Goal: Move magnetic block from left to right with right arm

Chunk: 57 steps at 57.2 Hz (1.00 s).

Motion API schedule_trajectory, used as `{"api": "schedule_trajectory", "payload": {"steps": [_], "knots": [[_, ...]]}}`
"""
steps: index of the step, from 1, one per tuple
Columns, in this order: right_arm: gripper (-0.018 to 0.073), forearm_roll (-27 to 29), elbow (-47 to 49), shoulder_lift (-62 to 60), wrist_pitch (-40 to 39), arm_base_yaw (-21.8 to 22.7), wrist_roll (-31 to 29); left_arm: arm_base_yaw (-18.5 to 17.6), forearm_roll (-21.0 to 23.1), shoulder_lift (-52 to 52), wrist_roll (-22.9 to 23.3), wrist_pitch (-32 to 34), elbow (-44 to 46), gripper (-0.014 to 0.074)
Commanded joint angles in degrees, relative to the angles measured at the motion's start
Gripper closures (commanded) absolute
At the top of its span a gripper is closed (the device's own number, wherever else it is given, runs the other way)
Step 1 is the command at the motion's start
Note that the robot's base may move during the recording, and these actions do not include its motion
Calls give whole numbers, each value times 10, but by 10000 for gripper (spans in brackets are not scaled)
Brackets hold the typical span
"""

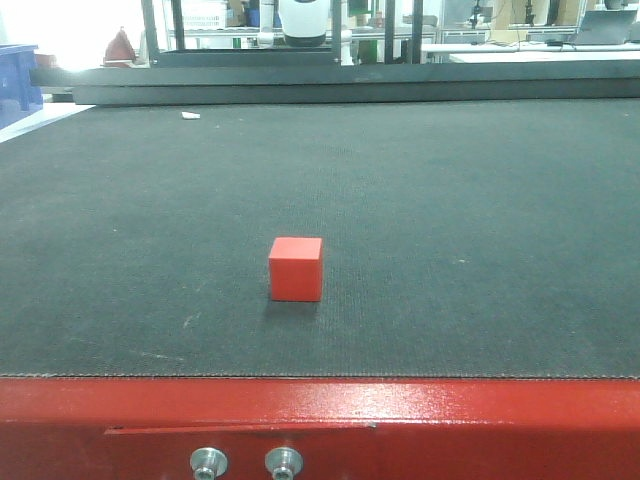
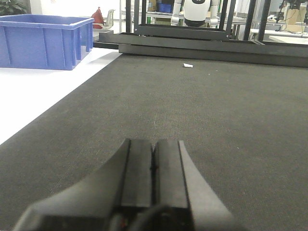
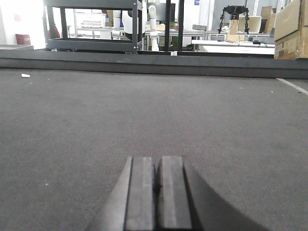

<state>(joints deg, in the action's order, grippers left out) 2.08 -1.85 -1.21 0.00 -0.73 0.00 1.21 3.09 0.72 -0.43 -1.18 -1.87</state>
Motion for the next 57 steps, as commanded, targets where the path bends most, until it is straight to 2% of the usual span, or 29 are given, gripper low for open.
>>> {"api": "schedule_trajectory", "payload": {"steps": [1,57], "knots": [[492,-6,1,-6,-54,-1,0,-4,1,7,4,46,-5,722],[492,-9,1,-6,-56,0,0,-4,1,7,4,46,-5,722]]}}
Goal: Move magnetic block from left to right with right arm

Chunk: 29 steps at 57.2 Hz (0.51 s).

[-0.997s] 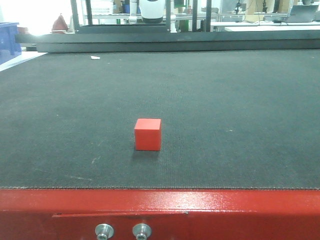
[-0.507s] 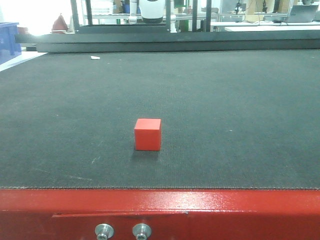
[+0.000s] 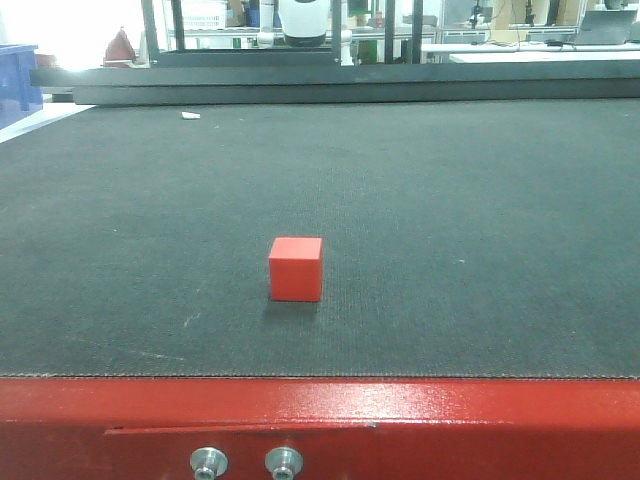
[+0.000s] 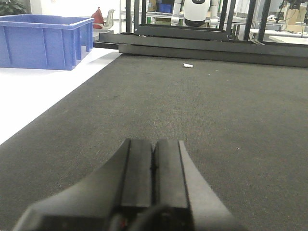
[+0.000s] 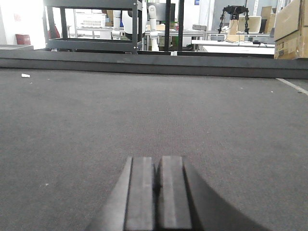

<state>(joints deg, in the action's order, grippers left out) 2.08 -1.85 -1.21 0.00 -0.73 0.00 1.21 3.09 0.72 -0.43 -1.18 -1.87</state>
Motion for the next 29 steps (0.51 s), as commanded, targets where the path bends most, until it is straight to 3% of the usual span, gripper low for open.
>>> {"api": "schedule_trajectory", "payload": {"steps": [1,6,29], "knots": [[492,-14,3,-6,-60,0,0,-4,1,7,4,46,-5,722],[492,-21,22,-5,-58,0,0,-4,1,7,4,46,-5,722],[492,-21,234,185,165,0,0,-4,1,7,4,46,-5,722]]}}
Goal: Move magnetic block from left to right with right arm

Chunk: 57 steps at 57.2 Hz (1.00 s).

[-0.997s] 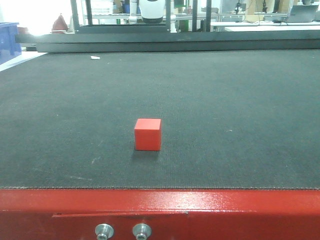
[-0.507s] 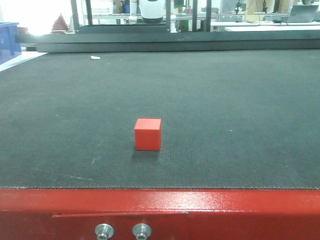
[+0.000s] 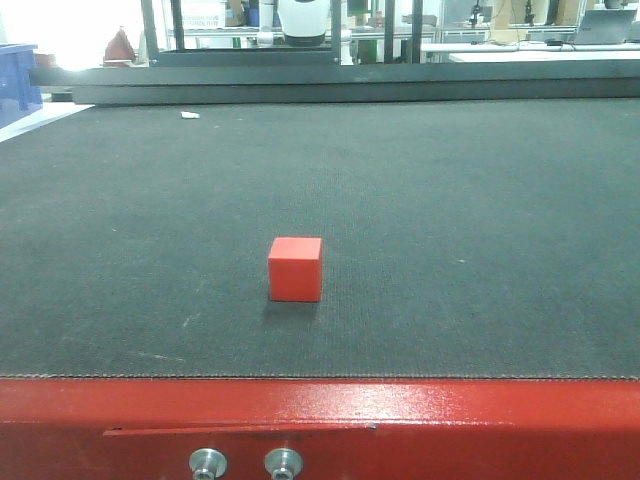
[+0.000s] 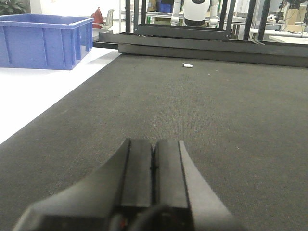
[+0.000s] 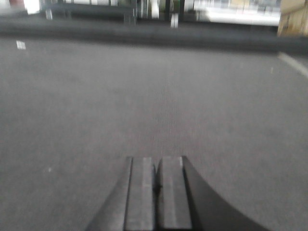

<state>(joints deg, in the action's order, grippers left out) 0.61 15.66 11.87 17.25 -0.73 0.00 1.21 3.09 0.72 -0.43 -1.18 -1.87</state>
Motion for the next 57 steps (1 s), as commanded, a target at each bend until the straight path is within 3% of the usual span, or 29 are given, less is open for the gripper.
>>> {"api": "schedule_trajectory", "payload": {"steps": [1,20,34,40,49,57], "knots": [[492,-6,65,71,-2,0,0,-4,1,7,4,46,-5,722],[492,-6,201,340,76,-11,12,-4,1,7,4,46,-5,722],[474,-6,302,504,168,-115,127,-4,1,7,4,46,-5,722],[335,-6,345,570,204,-156,163,-4,1,7,4,46,-5,722],[-97,-6,423,658,280,-219,243,-4,1,7,4,46,-5,722],[-75,-6,509,731,356,-260,321,-4,1,7,4,46,-5,722]]}}
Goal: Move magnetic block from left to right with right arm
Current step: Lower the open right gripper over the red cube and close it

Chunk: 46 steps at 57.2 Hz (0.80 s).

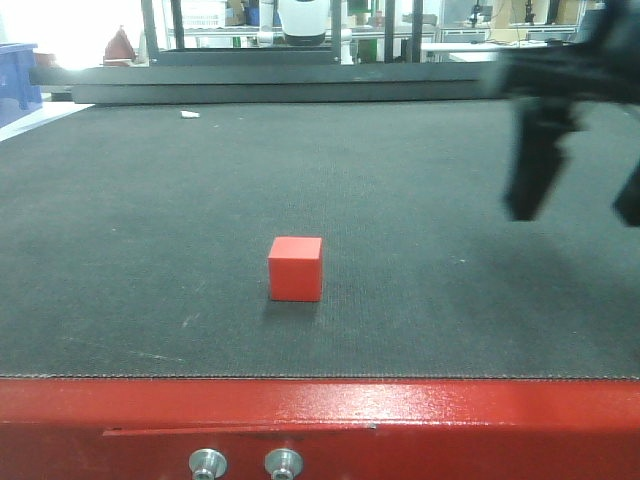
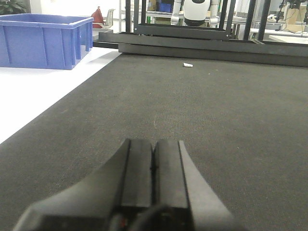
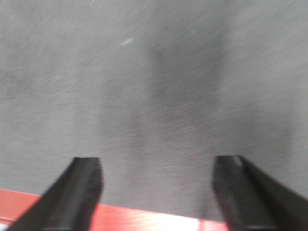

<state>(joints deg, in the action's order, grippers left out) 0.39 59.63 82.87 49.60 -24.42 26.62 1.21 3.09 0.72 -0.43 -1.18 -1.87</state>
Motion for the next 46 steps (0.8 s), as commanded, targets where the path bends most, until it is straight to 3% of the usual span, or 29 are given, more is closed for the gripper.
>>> {"api": "schedule_trajectory", "payload": {"steps": [1,12,33,46], "knots": [[-75,-4,79,28,39,-27,63,-4,1,7,4,46,-5,722],[-75,-4,196,120,98,-78,134,-4,1,7,4,46,-5,722],[-75,-4,403,267,186,-144,134,-4,1,7,4,46,-5,722],[-75,-4,457,320,197,-158,146,-4,1,7,4,46,-5,722]]}}
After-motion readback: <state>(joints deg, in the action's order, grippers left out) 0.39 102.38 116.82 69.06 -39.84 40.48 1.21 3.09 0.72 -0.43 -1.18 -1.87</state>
